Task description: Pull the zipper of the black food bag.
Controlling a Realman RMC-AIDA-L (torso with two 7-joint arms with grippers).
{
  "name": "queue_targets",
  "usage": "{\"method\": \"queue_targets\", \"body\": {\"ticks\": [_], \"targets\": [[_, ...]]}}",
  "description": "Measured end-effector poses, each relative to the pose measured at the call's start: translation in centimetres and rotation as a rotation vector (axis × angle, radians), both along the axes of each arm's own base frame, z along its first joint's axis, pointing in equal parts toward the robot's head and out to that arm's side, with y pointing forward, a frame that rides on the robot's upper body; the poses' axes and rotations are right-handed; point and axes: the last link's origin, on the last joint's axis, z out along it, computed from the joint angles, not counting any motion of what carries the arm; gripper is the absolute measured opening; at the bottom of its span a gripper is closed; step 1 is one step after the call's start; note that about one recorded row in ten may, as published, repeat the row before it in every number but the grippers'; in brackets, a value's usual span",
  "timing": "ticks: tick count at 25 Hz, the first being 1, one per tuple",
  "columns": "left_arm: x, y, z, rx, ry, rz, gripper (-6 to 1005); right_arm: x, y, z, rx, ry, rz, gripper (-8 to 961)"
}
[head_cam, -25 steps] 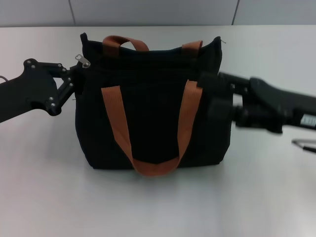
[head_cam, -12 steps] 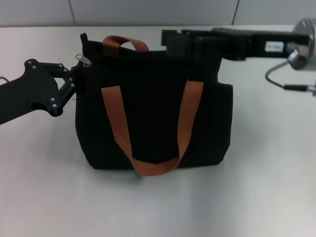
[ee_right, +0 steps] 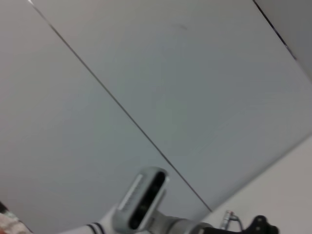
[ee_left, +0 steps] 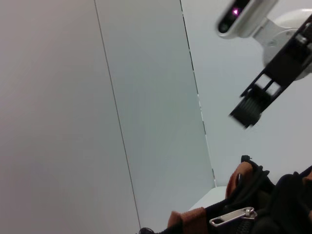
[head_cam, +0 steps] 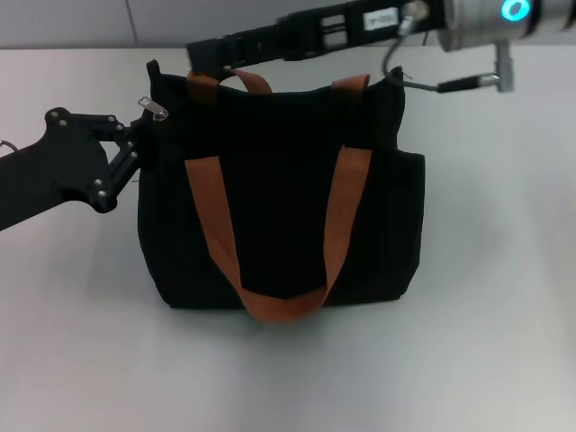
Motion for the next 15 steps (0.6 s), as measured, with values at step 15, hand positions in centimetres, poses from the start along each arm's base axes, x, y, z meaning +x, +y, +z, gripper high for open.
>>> {"method": "queue_targets", "body": {"ticks": [15], "targets": [[0.1,0.0,0.1,0.029,-0.004,-0.012,41,-3.9,1.0,-3.9,0.027,-0.186,0.043,840]]}}
